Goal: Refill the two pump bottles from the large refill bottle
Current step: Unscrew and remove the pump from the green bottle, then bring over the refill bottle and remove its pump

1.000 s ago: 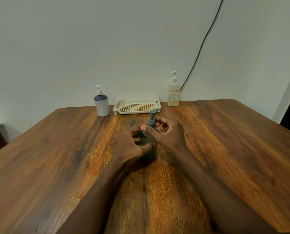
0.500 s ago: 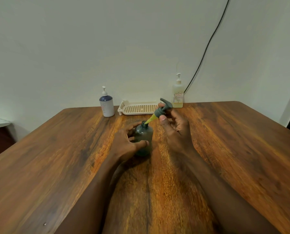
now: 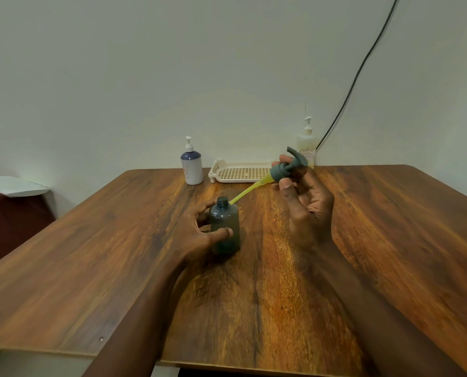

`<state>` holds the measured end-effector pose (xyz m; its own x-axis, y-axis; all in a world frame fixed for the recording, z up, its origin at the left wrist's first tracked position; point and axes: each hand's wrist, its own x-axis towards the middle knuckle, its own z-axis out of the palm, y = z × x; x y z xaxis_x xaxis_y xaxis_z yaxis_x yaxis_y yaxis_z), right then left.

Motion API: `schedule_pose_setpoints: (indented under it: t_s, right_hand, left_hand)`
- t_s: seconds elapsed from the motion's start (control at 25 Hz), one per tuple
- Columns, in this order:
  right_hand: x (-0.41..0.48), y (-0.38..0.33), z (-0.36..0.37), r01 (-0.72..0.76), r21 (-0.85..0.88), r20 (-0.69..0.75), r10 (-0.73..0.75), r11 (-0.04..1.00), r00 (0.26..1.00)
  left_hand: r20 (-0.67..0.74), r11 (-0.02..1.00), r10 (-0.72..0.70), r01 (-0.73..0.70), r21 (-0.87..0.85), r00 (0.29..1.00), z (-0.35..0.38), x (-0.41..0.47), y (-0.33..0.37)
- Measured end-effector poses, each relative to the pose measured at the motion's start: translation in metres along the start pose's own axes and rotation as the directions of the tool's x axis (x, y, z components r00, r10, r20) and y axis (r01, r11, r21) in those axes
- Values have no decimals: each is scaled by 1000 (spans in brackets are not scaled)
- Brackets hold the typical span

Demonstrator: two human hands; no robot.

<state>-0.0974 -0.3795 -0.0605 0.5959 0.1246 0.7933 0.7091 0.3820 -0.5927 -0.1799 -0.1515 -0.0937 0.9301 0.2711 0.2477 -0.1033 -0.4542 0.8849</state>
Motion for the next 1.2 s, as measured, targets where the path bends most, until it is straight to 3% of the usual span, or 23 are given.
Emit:
schedule_pose_setpoints:
  t_s: [0.12, 0.24, 0.36, 0.52, 0.8, 1.0, 1.2]
  right_hand:
    - [0, 4, -3, -16, -99, 23, 18, 995, 1000]
    - [-5, 13, -4, 55, -347, 192, 13, 936, 981]
    - [-10, 20, -6, 168, -422, 438, 38, 891, 898]
    - [-22, 23, -13, 168, -529, 617, 241, 832, 749]
    - [-26, 29, -12, 216, -680, 633, 413, 701, 655]
    - [-27, 34, -15, 199, -683, 642, 448, 703, 621]
    - [-26, 33, -18, 121, -710, 593, 496, 694, 634]
  left_hand:
    - [-5, 999, -31, 31, 13, 1000, -12, -3, -9]
    - [0, 998, -49, 49, 35, 999, -21, -8, -14]
    - [7, 997, -59, 59, 41, 998, -27, -15, -13]
    - [21, 1000, -4, 3, 31, 1000, -29, -24, -7]
    - [25, 999, -22, 23, -28, 999, -29, -27, -6]
    - [-3, 998, 32, -32, -51, 999, -28, -26, -5]
    - [-114, 992, 84, -94, -83, 990, -29, -32, -2]
